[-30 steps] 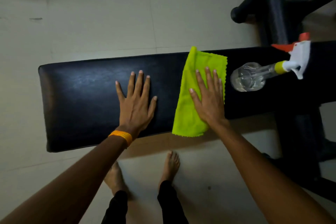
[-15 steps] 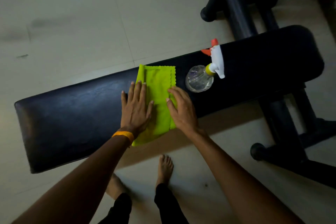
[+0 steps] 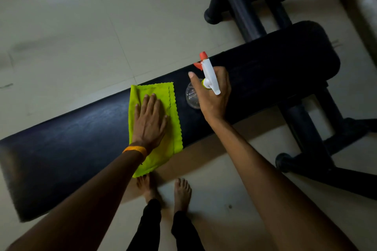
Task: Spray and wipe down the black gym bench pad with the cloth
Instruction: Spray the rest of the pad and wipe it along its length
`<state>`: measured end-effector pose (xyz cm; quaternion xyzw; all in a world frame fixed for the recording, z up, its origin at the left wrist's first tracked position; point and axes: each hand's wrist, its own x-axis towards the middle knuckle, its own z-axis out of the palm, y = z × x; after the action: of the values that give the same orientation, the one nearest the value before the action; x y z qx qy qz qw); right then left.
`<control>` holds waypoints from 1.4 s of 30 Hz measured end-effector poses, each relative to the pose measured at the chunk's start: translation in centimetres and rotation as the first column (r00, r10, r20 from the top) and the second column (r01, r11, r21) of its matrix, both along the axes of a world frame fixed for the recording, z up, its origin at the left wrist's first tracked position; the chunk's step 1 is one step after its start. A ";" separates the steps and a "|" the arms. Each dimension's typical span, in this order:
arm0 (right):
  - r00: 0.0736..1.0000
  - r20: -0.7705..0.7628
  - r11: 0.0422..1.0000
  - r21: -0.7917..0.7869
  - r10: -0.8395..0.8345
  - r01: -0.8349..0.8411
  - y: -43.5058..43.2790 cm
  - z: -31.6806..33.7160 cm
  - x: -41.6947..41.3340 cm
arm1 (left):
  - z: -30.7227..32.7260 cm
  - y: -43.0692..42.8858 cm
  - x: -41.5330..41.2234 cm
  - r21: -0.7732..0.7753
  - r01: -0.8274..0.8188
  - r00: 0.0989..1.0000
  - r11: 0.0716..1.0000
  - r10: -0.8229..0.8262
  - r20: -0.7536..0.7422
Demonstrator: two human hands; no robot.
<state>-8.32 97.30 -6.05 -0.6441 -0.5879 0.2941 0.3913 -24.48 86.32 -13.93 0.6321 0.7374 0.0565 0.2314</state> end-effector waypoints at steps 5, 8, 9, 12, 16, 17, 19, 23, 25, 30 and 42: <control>0.995 -0.070 0.998 -0.002 0.065 -0.065 1.3 1.3 0.7 | -0.2 0.5 -0.2 -0.006 0.055 0.998 0.998 -0.055 -0.005; 0.995 -0.042 0.995 0.037 0.089 -0.088 0.8 1.5 1.5 | 0.2 0.7 -0.3 -0.015 0.073 0.997 0.997 -0.073 -0.033; 0.995 -0.073 0.998 0.027 0.061 -0.060 0.5 1.6 1.9 | 0.4 0.9 -0.2 -0.016 0.080 0.996 0.997 -0.081 -0.038; 0.998 -0.059 1.000 -0.018 0.001 -0.002 -0.9 1.6 3.9 | 0.9 1.9 0.3 -0.022 0.111 0.993 0.994 -0.112 -0.038; 0.996 0.093 0.990 -0.138 0.016 -0.003 -4.5 1.1 6.1 | 1.5 3.1 1.3 -0.067 0.168 0.985 0.984 -0.170 -0.031; 0.989 0.148 0.985 -0.172 0.028 -0.002 -5.3 0.8 6.3 | 1.5 3.3 1.6 -0.067 0.170 0.985 0.983 -0.172 -0.027; 0.960 0.271 0.969 -0.246 0.067 0.002 -6.5 0.0 6.6 | 1.1 3.4 2.1 -0.084 0.176 0.983 0.981 -0.179 -0.033; 0.915 0.369 0.913 -0.408 0.161 0.004 -7.3 -2.7 6.4 | -0.5 3.2 2.7 -0.102 0.205 0.972 0.973 -0.215 -0.096; 0.919 0.360 0.900 -0.437 0.163 0.011 -7.3 -3.8 6.3 | -1.0 2.9 2.8 -0.062 0.199 0.972 0.978 -0.205 -0.117; 0.912 0.358 0.905 -0.425 0.200 -0.031 -6.8 -4.6 7.4 | -1.8 2.7 3.3 -0.025 0.174 0.975 0.984 -0.176 -0.138; 0.966 0.253 0.911 -0.381 -0.058 0.155 -1.8 -4.2 16.7 | -1.5 8.8 13.6 0.142 0.265 0.964 0.954 -0.258 -0.068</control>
<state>8.39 95.46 -10.29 -0.7717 -0.5218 0.3068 0.1950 -10.88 95.15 -15.46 0.7410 0.6463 0.0650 0.1706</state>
